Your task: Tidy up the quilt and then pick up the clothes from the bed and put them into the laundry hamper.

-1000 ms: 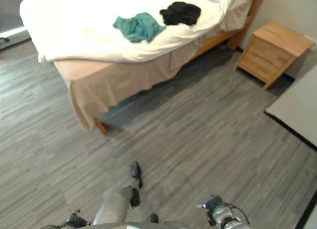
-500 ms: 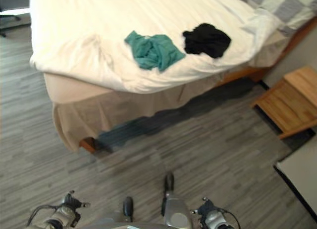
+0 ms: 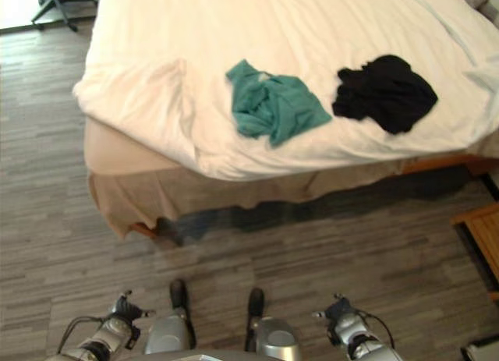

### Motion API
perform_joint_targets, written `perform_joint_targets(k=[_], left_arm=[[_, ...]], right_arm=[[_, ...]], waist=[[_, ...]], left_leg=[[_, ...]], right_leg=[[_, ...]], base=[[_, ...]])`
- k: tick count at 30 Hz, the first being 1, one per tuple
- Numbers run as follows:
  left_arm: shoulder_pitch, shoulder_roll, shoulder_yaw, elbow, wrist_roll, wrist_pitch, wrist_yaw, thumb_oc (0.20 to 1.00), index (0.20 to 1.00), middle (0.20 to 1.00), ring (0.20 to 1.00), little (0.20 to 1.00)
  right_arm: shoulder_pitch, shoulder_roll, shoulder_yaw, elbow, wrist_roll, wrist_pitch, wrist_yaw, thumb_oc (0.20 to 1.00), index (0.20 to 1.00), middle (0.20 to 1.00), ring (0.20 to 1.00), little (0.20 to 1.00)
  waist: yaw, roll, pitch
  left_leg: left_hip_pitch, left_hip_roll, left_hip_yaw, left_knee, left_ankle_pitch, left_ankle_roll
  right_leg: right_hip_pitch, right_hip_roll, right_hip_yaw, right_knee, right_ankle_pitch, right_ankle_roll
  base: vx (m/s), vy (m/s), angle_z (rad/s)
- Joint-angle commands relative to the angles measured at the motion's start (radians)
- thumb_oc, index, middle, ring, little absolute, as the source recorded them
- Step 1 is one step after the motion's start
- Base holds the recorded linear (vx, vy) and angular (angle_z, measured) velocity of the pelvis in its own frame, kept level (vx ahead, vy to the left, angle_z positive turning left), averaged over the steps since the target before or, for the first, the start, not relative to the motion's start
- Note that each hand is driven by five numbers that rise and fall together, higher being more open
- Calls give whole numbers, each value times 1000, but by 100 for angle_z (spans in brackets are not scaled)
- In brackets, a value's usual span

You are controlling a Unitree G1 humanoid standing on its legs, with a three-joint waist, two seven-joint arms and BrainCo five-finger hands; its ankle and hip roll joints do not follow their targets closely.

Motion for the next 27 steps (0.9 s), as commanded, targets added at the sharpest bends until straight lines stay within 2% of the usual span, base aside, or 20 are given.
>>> perform_joint_targets(k=[1, 2, 3, 6, 7, 8, 9, 10, 11, 12, 13, 14, 15, 16, 18, 19, 21, 24, 25, 27], left_arm=[[6, 38, -8, 46, 5, 4, 19, 1000, 1000, 1000, 1000, 1000], [6, 56, 16, 50, -12, 7, 22, 1000, 1000, 1000, 1000, 1000], [10, 64, 28, 57, -17, 11, 22, 1000, 1000, 1000, 1000, 1000], [23, 80, 45, 72, -18, 9, 29, 1000, 1000, 1000, 1000, 1000], [26, 103, 59, 69, -21, -1, 40, 1000, 1000, 1000, 1000, 1000], [20, 127, 47, 57, 24, 16, 64, 1000, 1000, 1000, 1000, 1000], [20, 128, 47, 57, 24, 16, 64, 1000, 1000, 1000, 1000, 1000], [12, 161, 37, -7, 52, -28, 99, 1000, 1000, 1000, 1000, 1000], [12, 161, 37, -7, 52, -28, 99, 1000, 1000, 1000, 1000, 1000], [18, 180, 41, -101, 44, -48, 126, 1000, 1000, 1000, 1000, 1000], [55, 213, 81, -210, 22, -76, 156, 1000, 1000, 1000, 1000, 1000], [59, 213, 82, -214, 23, -75, 156, 1000, 1000, 1000, 1000, 1000], [109, 250, 139, -388, -9, -126, 197, 1000, 1000, 1000, 1000, 1000], [136, 271, 176, -478, -23, -149, 218, 1000, 1000, 1000, 1000, 1000], [155, 312, 244, -597, -37, -181, 254, 1000, 1000, 1000, 1000, 1000], [160, 312, 248, -603, -36, -178, 252, 1000, 1000, 1000, 1000, 1000], [112, 358, 313, -725, -45, -205, 284, 1000, 1000, 1000, 1000, 1000], [40, 388, 321, -791, -59, -204, 284, 1000, 1000, 1000, 1000, 1000], [-53, 420, 297, -849, -55, -202, 277, 1000, 1000, 1000, 1000, 1000], [-102, 437, 273, -862, -45, -197, 274, 1000, 1000, 1000, 1000, 1000]], right_arm=[[36, 19, 2, -5, -36, 3, 3, 1000, 1000, 1000, 1000, 1000], [28, 36, 8, -26, -31, 3, 10, 1000, 1000, 1000, 1000, 1000], [26, 46, 10, -37, -28, 1, 9, 1000, 1000, 1000, 1000, 1000], [32, 57, 14, -53, -16, -7, 6, 1000, 1000, 1000, 1000, 1000], [43, 61, 18, -59, -5, -15, -1, 1000, 1000, 1000, 1000, 1000], [60, 52, 14, -54, -9, -7, -3, 1000, 1000, 1000, 1000, 1000], [60, 52, 14, -54, -9, -7, -3, 1000, 1000, 1000, 1000, 1000], [63, 54, 13, -68, 1, -21, -16, 1000, 1000, 1000, 1000, 1000], [63, 54, 13, -68, 1, -21, -16, 1000, 1000, 1000, 1000, 1000], [72, 52, 14, -80, -8, -26, -34, 1000, 1000, 1000, 1000, 1000], [95, 43, -3, -90, -8, -40, -48, 1000, 1000, 1000, 1000, 1000], [96, 43, -2, -90, -8, -40, -48, 1000, 1000, 1000, 1000, 1000], [123, 38, -29, -97, 0, -51, -57, 1000, 1000, 1000, 1000, 1000], [141, 41, -42, -102, 3, -58, -63, 1000, 1000, 1000, 1000, 1000], [165, 39, -55, -116, 2, -70, -64, 1000, 1000, 1000, 1000, 1000], [167, 39, -53, -117, 2, -70, -64, 1000, 1000, 1000, 1000, 1000], [185, 31, -52, -116, -5, -75, -55, 1000, 1000, 1000, 1000, 1000], [179, 23, -48, -110, -5, -72, -48, 1000, 1000, 1000, 1000, 1000], [156, 9, -42, -120, 6, -72, -46, 1000, 1000, 1000, 1000, 1000], [138, -2, -38, -115, 11, -69, -48, 1000, 1000, 1000, 1000, 1000]], waist=[[13, -11, -65], [14, -9, -44], [19, -6, -40], [15, -3, -39], [1, -3, -38], [-16, -5, -37], [-17, -5, -38], [-5, -11, -39], [-5, -11, -39], [-2, -9, -40], [1, -2, -54], [0, -2, -54], [1, 5, -63], [0, 7, -66], [0, 10, -66], [-2, 10, -67], [-11, 14, -58], [-24, 18, -42], [-40, 24, -7], [-46, 29, 7]], left_leg=[[14, -53, -17, 80, -83, 36], [36, -65, -14, 72, -93, 56], [42, -67, -13, 64, -97, 63], [67, -75, -9, 39, -99, 65], [89, -92, -24, 21, -103, 60], [98, -100, -29, 18, -112, 57], [95, -100, -30, 19, -110, 57], [87, -102, -43, 36, -117, 51], [87, -102, -43, 36, -117, 51], [82, -103, -50, 36, -112, 48], [87, -99, -50, 30, -109, 39], [88, -99, -51, 29, -109, 38], [104, -94, -46, 13, -103, 30], [111, -88, -44, 1, -97, 24], [115, -81, -41, -12, -92, 16], [115, -81, -41, -12, -93, 15], [113, -70, -34, -18, -88, 5], [100, -66, -30, -18, -83, 2], [68, -65, -29, -12, -76, 0], [47, -66, -27, -8, -71, 0]], right_leg=[[-89, -165, 44, 230, -139, 170], [-151, -177, 62, 358, -95, 182], [-180, -181, 64, 400, -88, 182], [-202, -165, 74, 395, -104, 177], [-193, -123, 101, 271, -117, 168], [-181, -108, 127, 192, -124, 159], [-181, -107, 127, 189, -121, 158], [-153, -131, 124, 122, -87, 173], [-153, -131, 124, 121, -86, 173], [-142, -128, 123, 96, -80, 173], [-114, -130, 94, 43, -60, 176], [-110, -129, 93, 39, -58, 176], [-87, -128, 82, 15, -49, 179], [-80, -127, 81, 3, -46, 181], [-79, -126, 79, -5, -48, 184], [-79, -126, 79, -5, -48, 184], [-86, -124, 77, -5, -52, 185], [-99, -120, 85, -5, -48, 184], [-145, -116, 99, 3, -41, 182], [-172, -116, 106, 11, -39, 181]], base=[[102, 267, -11], [28, 174, -15], [54, 203, -14], [85, 52, 9], [153, -40, 33], [149, -40, 34], [123, -70, 64], [63, -42, 76], [88, -91, 72], [94, -91, 26], [96, -92, 10], [165, -80, 14], [130, -65, 14], [148, -89, 4], [52, -56, -4], [34, -64, -5], [23, -60, -5], [-50, -28, -4], [-168, -47, -13], [-144, -24, -22]])
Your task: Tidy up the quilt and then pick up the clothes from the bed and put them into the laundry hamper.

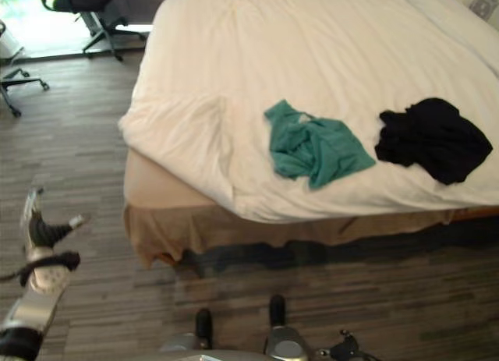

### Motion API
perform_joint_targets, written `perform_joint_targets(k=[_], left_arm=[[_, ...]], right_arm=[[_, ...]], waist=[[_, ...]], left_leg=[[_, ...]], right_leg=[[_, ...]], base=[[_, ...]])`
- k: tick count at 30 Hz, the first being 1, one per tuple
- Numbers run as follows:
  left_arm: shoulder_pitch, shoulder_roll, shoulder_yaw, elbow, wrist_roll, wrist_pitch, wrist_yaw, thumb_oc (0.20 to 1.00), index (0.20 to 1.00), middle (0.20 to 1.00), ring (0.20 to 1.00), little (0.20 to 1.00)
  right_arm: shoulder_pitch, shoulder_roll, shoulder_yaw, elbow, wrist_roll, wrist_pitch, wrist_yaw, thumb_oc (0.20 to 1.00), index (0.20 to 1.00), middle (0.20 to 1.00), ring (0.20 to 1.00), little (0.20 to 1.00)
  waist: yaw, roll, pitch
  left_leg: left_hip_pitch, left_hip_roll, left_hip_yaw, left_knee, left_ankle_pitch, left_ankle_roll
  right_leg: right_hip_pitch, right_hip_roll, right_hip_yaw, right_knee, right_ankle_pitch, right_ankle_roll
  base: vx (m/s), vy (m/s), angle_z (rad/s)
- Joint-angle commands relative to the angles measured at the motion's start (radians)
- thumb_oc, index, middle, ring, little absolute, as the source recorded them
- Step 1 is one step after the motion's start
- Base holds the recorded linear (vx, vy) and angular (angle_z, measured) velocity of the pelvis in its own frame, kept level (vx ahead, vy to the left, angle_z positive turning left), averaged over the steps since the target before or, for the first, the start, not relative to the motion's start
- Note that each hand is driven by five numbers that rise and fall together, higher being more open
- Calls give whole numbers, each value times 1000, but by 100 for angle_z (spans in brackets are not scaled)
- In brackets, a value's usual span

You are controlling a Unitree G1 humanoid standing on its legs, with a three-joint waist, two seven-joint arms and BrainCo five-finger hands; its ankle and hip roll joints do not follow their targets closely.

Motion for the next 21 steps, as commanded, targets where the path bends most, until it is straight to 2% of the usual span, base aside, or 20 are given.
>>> perform_joint_targets(k=[1, 3, 5, 6, 7, 8, 9, 11, 12, 15, 16, 18, 21], left_arm=[[-252, 116, -73, -6, 22, -32, 23, 1000, 1000, 1000, 1000, 1000], [-316, 137, -107, 29, 31, -24, 33, 1000, 1000, 1000, 1000, 1000], [-535, 202, -251, 186, 107, 48, 65, 1000, 1000, 1000, 1000, 1000], [-544, 202, -258, 192, 106, 46, 67, 1000, 1000, 1000, 1000, 1000], [-677, 244, -356, 287, 179, 98, 85, 1000, 1000, 1000, 1000, 1000], [-683, 244, -360, 290, 178, 97, 86, 1000, 1000, 1000, 1000, 1000], [-746, 265, -411, 343, 211, 127, 80, 1000, 1000, 1000, 1000, 1000], [-887, 265, -507, 468, 229, 164, 91, 1000, 1000, 1000, 1000, 1000], [-1007, 268, -601, 596, 267, 200, 90, 1000, 1000, 1000, 1000, 1000], [-1097, 236, -658, 705, 259, 219, 74, 1000, 1000, 1000, 1000, 1000], [-1145, 209, -697, 790, 264, 231, 47, 460, 460, 460, 460, 460], [-1153, 193, -710, 815, 273, 235, 39, 200, 200, 200, 200, 200], [-1056, 157, -707, 840, 338, 238, -29, 200, 200, 200, 200, 200]], right_arm=[[-127, -29, 43, 5, 11, 2, -8, 1000, 1000, 1000, 1000, 1000], [-147, -34, 53, 8, 9, 3, -8, 1000, 1000, 1000, 1000, 1000], [-194, -55, 89, -1, 16, -5, -20, 1000, 1000, 1000, 1000, 1000], [-195, -53, 86, -1, 16, -5, -20, 1000, 1000, 1000, 1000, 1000], [-222, -61, 101, -6, 33, -11, -38, 1000, 1000, 1000, 1000, 1000], [-224, -59, 99, -6, 33, -11, -38, 1000, 1000, 1000, 1000, 1000], [-234, -64, 110, -9, 41, -17, -45, 1000, 1000, 1000, 1000, 1000], [-259, -62, 121, -6, 61, -26, -65, 1000, 1000, 1000, 1000, 1000], [-281, -64, 139, -1, 81, -36, -78, 1000, 1000, 1000, 1000, 1000], [-291, -56, 151, 6, 102, -41, -87, 1000, 1000, 1000, 1000, 1000], [-288, -49, 164, 14, 120, -43, -89, 1000, 1000, 1000, 1000, 1000], [-285, -47, 167, 23, 127, -43, -87, 1000, 1000, 1000, 1000, 1000], [-261, -43, 166, 65, 133, -34, -77, 1000, 1000, 1000, 1000, 1000]], waist=[[-61, -30, 120], [-67, -27, 126], [-101, -20, 156], [-97, -22, 154], [-117, -23, 185], [-114, -24, 183], [-125, -23, 196], [-135, -27, 218], [-149, -30, 235], [-154, -36, 251], [-157, -40, 258], [-158, -41, 259], [-152, -42, 238]], left_leg=[[-13, 28, 60, 22, -37, -58], [-37, 31, 71, 27, -34, -59], [-93, 41, 97, 44, -29, -63], [-99, 41, 98, 45, -26, -63], [-140, 47, 106, 77, -31, -64], [-146, 47, 107, 78, -28, -64], [-164, 51, 110, 92, -31, -65], [-206, 60, 118, 116, -31, -67], [-236, 66, 125, 129, -27, -68], [-256, 74, 126, 141, -25, -69], [-259, 78, 127, 144, -23, -72], [-255, 80, 126, 143, -22, -73], [-205, 86, 127, 124, -23, -77]], right_leg=[[-28, -54, 18, 38, -118, 69], [-62, -52, 31, 51, -115, 68], [-132, -45, 49, 80, -109, 70], [-138, -45, 50, 80, -106, 69], [-178, -47, 58, 98, -105, 71], [-184, -47, 59, 97, -101, 70], [-201, -46, 63, 103, -101, 71], [-244, -46, 68, 113, -93, 72], [-272, -44, 70, 117, -88, 74], [-291, -41, 66, 125, -88, 75], [-294, -36, 59, 131, -90, 75], [-290, -36, 55, 132, -91, 74], [-251, -33, 48, 127, -105, 69]], base=[[-89, -8, -19], [-84, -16, -16], [-76, -33, -35], [-92, -56, -48], [-65, -41, -40], [-65, -49, -31], [-38, -35, -14], [-58, -67, -20], [-60, -84, -23], [-15, -62, -12], [10, -76, -6], [35, -54, -1], [53, -28, 8]])
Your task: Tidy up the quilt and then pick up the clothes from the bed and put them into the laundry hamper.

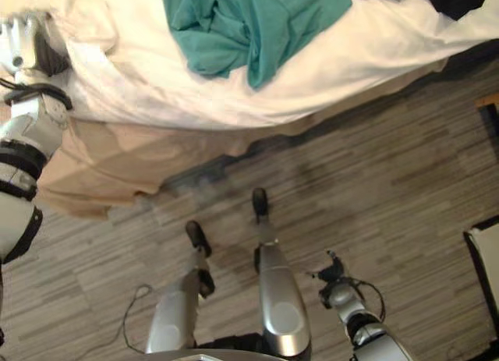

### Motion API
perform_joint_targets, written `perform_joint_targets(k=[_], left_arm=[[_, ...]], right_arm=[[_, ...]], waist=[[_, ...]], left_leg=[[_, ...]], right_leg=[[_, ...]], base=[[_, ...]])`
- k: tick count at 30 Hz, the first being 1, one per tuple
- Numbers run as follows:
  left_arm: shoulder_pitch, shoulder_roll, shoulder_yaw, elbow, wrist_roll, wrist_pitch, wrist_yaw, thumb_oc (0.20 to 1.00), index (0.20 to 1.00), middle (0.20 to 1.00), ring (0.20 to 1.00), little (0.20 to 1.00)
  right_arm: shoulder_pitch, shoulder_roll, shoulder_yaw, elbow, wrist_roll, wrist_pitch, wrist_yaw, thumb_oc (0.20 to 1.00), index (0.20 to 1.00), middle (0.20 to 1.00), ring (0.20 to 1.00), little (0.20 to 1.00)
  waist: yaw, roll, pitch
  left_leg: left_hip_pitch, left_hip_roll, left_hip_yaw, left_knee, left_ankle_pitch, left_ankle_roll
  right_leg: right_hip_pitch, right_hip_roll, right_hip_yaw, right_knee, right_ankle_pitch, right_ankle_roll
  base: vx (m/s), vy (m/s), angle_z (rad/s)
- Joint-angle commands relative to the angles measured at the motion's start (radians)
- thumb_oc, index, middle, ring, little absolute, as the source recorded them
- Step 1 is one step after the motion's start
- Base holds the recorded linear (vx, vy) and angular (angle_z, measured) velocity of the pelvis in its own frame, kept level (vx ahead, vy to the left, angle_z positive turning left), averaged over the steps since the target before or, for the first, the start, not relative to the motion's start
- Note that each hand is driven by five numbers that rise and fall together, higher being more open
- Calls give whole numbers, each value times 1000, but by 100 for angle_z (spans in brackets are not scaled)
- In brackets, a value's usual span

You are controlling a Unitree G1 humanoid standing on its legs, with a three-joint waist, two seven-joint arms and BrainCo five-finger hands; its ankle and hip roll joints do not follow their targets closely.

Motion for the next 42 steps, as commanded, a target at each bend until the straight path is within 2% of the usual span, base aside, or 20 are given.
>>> perform_joint_targets(k=[1, 5, 6, 7, 8, 9, 10, 11, 19, 20, 21, 25, 28, 29, 30, 31, 33, 34, 38, 42], left_arm=[[68, 13, 5, 81, 73, 39, -72, 200, 200, 200, 200, 200], [302, -42, 90, 66, 100, 44, -111, 200, 200, 200, 200, 200], [410, -62, 141, 89, 100, 42, -120, 423, 423, 423, 423, 423], [520, -73, 185, 110, 103, 42, -127, 915, 915, 915, 915, 915], [627, -85, 236, 130, 104, 45, -140, 1000, 1000, 1000, 1000, 1000], [787, -99, 319, 162, 117, 48, -163, 1000, 1000, 1000, 1000, 1000], [789, -99, 321, 160, 117, 48, -164, 1000, 1000, 1000, 1000, 1000], [959, -124, 427, 213, 117, 56, -183, 1000, 1000, 1000, 1000, 1000], [1296, -218, 682, 297, 48, 71, -213, 1000, 1000, 1000, 1000, 1000], [1371, -240, 742, 314, 42, 77, -214, 1000, 1000, 1000, 1000, 1000], [1393, -252, 759, 318, 36, 78, -217, 1000, 1000, 1000, 1000, 1000], [1429, -288, 770, 317, 8, 72, -214, 1000, 1000, 1000, 1000, 1000], [1349, -311, 626, 235, -28, 41, -185, 1000, 1000, 1000, 1000, 1000], [1347, -312, 627, 236, -28, 41, -185, 1000, 1000, 1000, 1000, 1000], [1262, -307, 518, 160, -54, 17, -159, 1000, 1000, 1000, 1000, 1000], [1260, -307, 518, 160, -54, 17, -159, 1000, 1000, 1000, 1000, 1000], [1106, -307, 334, 48, -54, -27, -122, 1000, 1000, 1000, 1000, 1000], [1106, -307, 334, 48, -54, -27, -122, 1000, 1000, 1000, 1000, 1000], [893, -315, 105, -122, -43, -72, -92, 1000, 1000, 1000, 1000, 1000], [779, -341, 37, -191, -62, -85, -64, 1000, 1000, 1000, 1000, 1000]], right_arm=[[52, 6, 9, 60, 37, 13, -7, 1000, 1000, 1000, 1000, 1000], [60, -7, -16, 92, 16, 38, -2, 1000, 1000, 1000, 1000, 1000], [64, -15, -22, 82, -3, 43, -1, 1000, 1000, 1000, 1000, 1000], [66, -23, -25, 48, -17, 41, 3, 1000, 1000, 1000, 1000, 1000], [73, -35, -33, -15, -37, 38, 6, 1000, 1000, 1000, 1000, 1000], [89, -69, -43, -155, -77, 34, 18, 1000, 1000, 1000, 1000, 1000], [90, -70, -42, -157, -77, 35, 19, 1000, 1000, 1000, 1000, 1000], [109, -116, -59, -345, -115, 20, 39, 1000, 1000, 1000, 1000, 1000], [94, -209, -67, -707, -160, 0, 134, 1000, 1000, 1000, 1000, 1000], [54, -250, -63, -822, -177, -11, 157, 344, 344, 344, 344, 344], [30, -263, -57, -849, -182, -13, 160, 200, 200, 200, 200, 200], [-115, -271, -5, -890, -169, -14, 160, 200, 200, 200, 200, 200], [-441, -212, 134, -800, -103, -5, 120, 200, 200, 200, 200, 200], [-446, -211, 136, -797, -102, -6, 119, 200, 200, 200, 200, 200], [-617, -182, 190, -700, -67, -2, 80, 200, 200, 200, 200, 200], [-620, -182, 191, -698, -67, -4, 80, 200, 200, 200, 200, 200], [-789, -107, 252, -514, -21, -4, 33, 200, 200, 200, 200, 200], [-789, -107, 252, -514, -21, -4, 32, 200, 200, 200, 200, 200], [-899, 4, 310, -213, -8, 20, -9, 200, 200, 200, 200, 200], [-833, 82, 313, -80, 9, 37, 0, 200, 200, 200, 200, 200]], waist=[[16, -53, -72], [36, -46, -121], [41, -47, -137], [44, -49, -151], [50, -53, -165], [56, -58, -191], [55, -58, -193], [67, -65, -214], [150, -85, -288], [179, -88, -299], [191, -89, -302], [229, -95, -299], [279, -105, -235], [277, -106, -237], [298, -102, -178], [297, -103, -179], [318, -95, -118], [317, -95, -119], [341, -51, -52], [344, -22, -14]], left_leg=[[7, 49, 17, 117, -90, -43], [93, 48, 16, 86, -103, -44], [128, 47, 17, 78, -109, -45], [156, 47, 22, 73, -116, -45], [185, 47, 30, 68, -124, -45], [232, 47, 40, 59, -134, -45], [230, 47, 41, 57, -132, -45], [277, 48, 53, 49, -146, -45], [348, 47, 38, 31, -161, -38], [359, 48, 28, 29, -167, -36], [362, 48, 20, 28, -169, -34], [351, 45, 0, 37, -172, -28], [275, 40, -47, 93, -179, -16], [269, 40, -48, 94, -176, -16], [211, 36, -76, 127, -174, -13], [207, 36, -76, 127, -171, -12], [128, 31, -111, 146, -151, -13], [127, 31, -111, 146, -150, -13], [25, 19, -158, 113, -94, -23], [-27, 8, -176, 99, -69, -23]], right_leg=[[19, -71, 18, 120, -214, 130], [101, -66, 4, 112, -234, 124], [129, -63, 4, 108, -240, 122], [154, -60, 4, 103, -245, 120], [176, -58, 8, 99, -250, 118], [217, -53, 16, 89, -256, 116], [215, -53, 17, 87, -254, 116], [255, -49, 22, 80, -264, 115], [344, -55, -2, 56, -274, 111], [367, -60, -15, 54, -279, 114], [373, -62, -20, 54, -281, 115], [378, -72, -34, 59, -283, 115], [338, -82, -48, 91, -281, 114], [332, -83, -48, 90, -278, 114], [286, -87, -54, 116, -276, 111], [282, -88, -54, 116, -273, 111], [223, -96, -70, 133, -260, 108], [222, -96, -71, 133, -260, 108], [147, -106, -111, 114, -228, 118], [112, -110, -124, 109, -221, 121]], base=[[99, -15, 8], [121, 15, 0], [163, 57, -8], [194, 71, -12], [220, 114, -19], [160, 84, -18], [180, 132, -32], [77, 70, -22], [77, 55, 7], [50, 70, 38], [30, 56, 34], [-29, 36, 28], [-168, -3, 13], [-275, 2, 39], [-190, 0, 40], [-259, 0, 43], [-176, 16, 31], [-149, 27, 25], [-135, 25, 30], [-88, 9, 33]])
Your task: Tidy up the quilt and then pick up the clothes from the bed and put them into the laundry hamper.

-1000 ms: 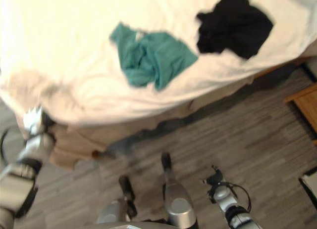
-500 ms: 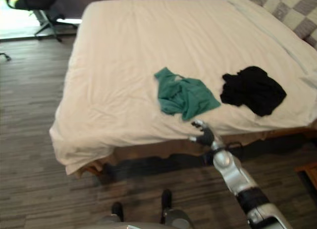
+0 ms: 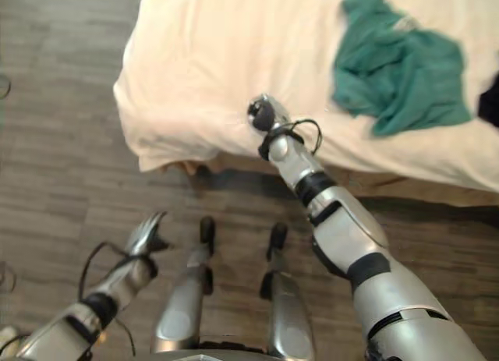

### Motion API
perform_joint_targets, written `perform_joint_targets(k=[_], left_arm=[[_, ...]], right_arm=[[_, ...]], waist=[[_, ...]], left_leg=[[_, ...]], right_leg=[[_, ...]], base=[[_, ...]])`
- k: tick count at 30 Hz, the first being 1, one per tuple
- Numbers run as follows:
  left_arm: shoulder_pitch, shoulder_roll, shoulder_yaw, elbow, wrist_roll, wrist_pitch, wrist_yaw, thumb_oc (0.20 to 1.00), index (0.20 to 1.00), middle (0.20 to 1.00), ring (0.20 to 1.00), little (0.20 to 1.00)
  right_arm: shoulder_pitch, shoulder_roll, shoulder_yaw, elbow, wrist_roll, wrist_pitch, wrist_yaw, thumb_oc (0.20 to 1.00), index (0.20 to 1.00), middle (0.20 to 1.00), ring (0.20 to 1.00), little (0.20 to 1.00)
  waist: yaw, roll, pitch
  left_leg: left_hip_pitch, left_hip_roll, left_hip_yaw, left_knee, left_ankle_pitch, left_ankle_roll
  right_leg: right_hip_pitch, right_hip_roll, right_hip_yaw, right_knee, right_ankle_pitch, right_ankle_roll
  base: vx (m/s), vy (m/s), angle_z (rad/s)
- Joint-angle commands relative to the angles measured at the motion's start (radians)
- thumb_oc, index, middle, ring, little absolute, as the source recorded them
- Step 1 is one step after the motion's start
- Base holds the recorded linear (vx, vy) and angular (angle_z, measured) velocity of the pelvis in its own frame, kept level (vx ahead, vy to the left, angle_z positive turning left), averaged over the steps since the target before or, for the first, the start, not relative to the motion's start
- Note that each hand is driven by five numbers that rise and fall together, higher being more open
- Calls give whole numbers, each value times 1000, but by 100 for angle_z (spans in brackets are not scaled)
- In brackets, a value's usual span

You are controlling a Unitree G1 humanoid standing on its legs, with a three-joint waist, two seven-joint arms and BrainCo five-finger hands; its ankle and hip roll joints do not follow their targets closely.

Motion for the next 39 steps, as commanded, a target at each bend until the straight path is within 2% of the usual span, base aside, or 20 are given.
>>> perform_joint_targets(k=[1, 3, 4, 6, 7, 9, 12, 14, 16, 17, 20, 23, 26, 28, 32, 34, 36, 37, 38, 39], left_arm=[[-36, 33, -4, 33, -9, -8, 53, 1000, 1000, 1000, 1000, 1000], [-35, 7, -5, 48, -4, -5, 52, 1000, 1000, 1000, 1000, 1000], [6, -16, -1, 81, 6, 3, 40, 1000, 1000, 1000, 1000, 1000], [40, -28, 1, 124, 19, 7, 29, 1000, 1000, 1000, 1000, 1000], [40, -28, 1, 124, 19, 7, 29, 1000, 1000, 1000, 1000, 1000], [89, -45, 15, 179, 33, 10, 6, 1000, 1000, 1000, 1000, 1000], [105, -46, 29, 208, 40, 17, -4, 1000, 1000, 1000, 1000, 1000], [106, -35, 58, 250, 26, 33, 0, 1000, 1000, 1000, 1000, 1000], [99, -27, 68, 259, 22, 35, 3, 1000, 1000, 1000, 1000, 1000], [89, -18, 80, 261, 16, 35, 4, 1000, 1000, 1000, 1000, 1000], [68, -14, 85, 248, 2, 26, 5, 1000, 1000, 1000, 1000, 1000], [59, -15, 75, 228, -8, 20, 5, 1000, 1000, 1000, 1000, 1000], [50, -14, 71, 208, -14, 20, 1, 1000, 1000, 1000, 1000, 1000], [38, -29, 84, 190, -50, 23, -7, 1000, 1000, 1000, 1000, 1000], [13, -67, 145, 169, -145, 20, -1, 1000, 1000, 1000, 1000, 1000], [-12, -99, 172, 179, -168, 28, -16, 1000, 1000, 1000, 1000, 1000], [-10, -107, 174, 187, -162, 30, -23, 1000, 1000, 1000, 1000, 1000], [-8, -114, 176, 200, -153, 33, -29, 1000, 1000, 1000, 1000, 1000], [-2, -113, 177, 207, -151, 38, -33, 1000, 1000, 1000, 1000, 1000], [-1, -109, 182, 229, -150, 46, -38, 1000, 1000, 1000, 1000, 1000]], right_arm=[[57, 8, 44, 92, 49, 35, 51, 200, 200, 200, 200, 200], [139, 65, 32, 110, 87, 36, 74, 200, 200, 200, 200, 200], [244, 136, 78, 90, 106, 44, 154, 200, 200, 200, 200, 200], [329, 181, 158, 33, 117, 38, 254, 200, 200, 200, 200, 200], [329, 181, 158, 33, 117, 38, 254, 200, 200, 200, 200, 200], [456, 204, 240, -114, 211, 13, 359, 200, 200, 200, 200, 200], [462, 192, 260, -241, 287, -13, 383, 200, 200, 200, 200, 200], [388, 136, 209, -408, 373, -66, 338, 200, 200, 200, 200, 200], [350, 104, 174, -449, 390, -91, 306, 200, 200, 200, 200, 200], [272, 21, 89, -520, 396, -132, 240, 200, 200, 200, 200, 200], [185, -124, -79, -531, 405, -180, 102, 200, 200, 200, 200, 200], [156, -191, -164, -453, 423, -180, 30, 200, 200, 200, 200, 200], [155, -214, -197, -357, 430, -157, -9, 200, 200, 200, 200, 200], [215, -214, -276, -192, 496, -124, -20, 200, 200, 200, 200, 200], [425, -193, -392, -151, 510, -100, -31, 200, 200, 200, 200, 200], [696, -132, -498, -169, 501, -102, -16, 200, 200, 200, 200, 200], [773, -116, -544, -160, 504, -105, -14, 200, 200, 200, 200, 200], [843, -102, -588, -143, 514, -111, -11, 222, 222, 222, 222, 222], [889, -78, -604, -132, 516, -106, -7, 1000, 1000, 1000, 1000, 1000], [908, -67, -619, -81, 523, -99, 1, 1000, 1000, 1000, 1000, 1000]], waist=[[30, -3, 25], [28, 3, 28], [27, 7, 19], [23, 4, 2], [22, 4, 1], [16, -10, -19], [11, -21, -31], [-2, -32, -25], [-8, -36, -21], [-23, -38, -1], [-54, -22, 36], [-79, -5, 38], [-90, 3, 38], [-108, 9, 38], [-137, 7, 38], [-195, -9, 38], [-212, -13, 30], [-236, -14, 8], [-255, -15, 0], [-259, -14, -16]], left_leg=[[42, 9, -9, 90, -102, -13], [46, 4, -10, 86, -103, -10], [60, 1, -10, 77, -107, -10], [71, 0, -8, 69, -106, -11], [70, 0, -8, 69, -106, -11], [101, 2, -3, 72, -123, -13], [111, 2, 0, 86, -135, -12], [116, 10, 11, 124, -159, -12], [107, 12, 16, 141, -163, -11], [81, 17, 24, 179, -174, -11], [33, 18, 34, 220, -183, -12], [-20, 16, 48, 244, -186, -15], [-58, 21, 54, 278, -198, -12], [-83, 23, 68, 318, -217, -5], [-55, 23, 92, 303, -223, -2], [18, 15, 127, 255, -225, -2], [59, 10, 141, 220, -219, 1], [97, 6, 165, 177, -212, 5], [126, 9, 189, 141, -208, 8], [166, 24, 252, 100, -198, 5]], right_leg=[[75, -89, -1, 69, -158, 94], [78, -91, -2, 65, -161, 92], [91, -93, -4, 63, -168, 91], [99, -94, -3, 61, -171, 88], [98, -94, -3, 61, -170, 88], [124, -94, 2, 64, -182, 86], [131, -97, 8, 71, -185, 85], [127, -98, 19, 108, -202, 82], [113, -99, 25, 124, -204, 82], [77, -105, 36, 156, -209, 81], [21, -113, 49, 187, -209, 82], [-42, -116, 60, 213, -209, 83], [-87, -116, 70, 245, -216, 81], [-124, -110, 88, 284, -223, 78], [-116, -106, 99, 267, -218, 80], [-56, -101, 117, 193, -202, 89], [-29, -101, 123, 173, -195, 94], [-23, -103, 117, 173, -183, 103], [-31, -111, 98, 194, -167, 109], [-39, -141, -7, 231, -159, 113]], base=[[-50, 16, -6], [2, 29, -7], [27, 29, -3], [17, 13, 1], [21, 5, 6], [40, -8, 1], [11, -6, 0], [-36, -7, 0], [-77, 2, -5], [-122, -8, -11], [-103, -6, -23], [-53, 14, -12], [-35, 13, -12], [-12, 30, -24], [31, 24, -18], [58, 47, -16], [105, 60, -25], [154, 103, -34], [133, 153, -32], [165, 209, -45]])
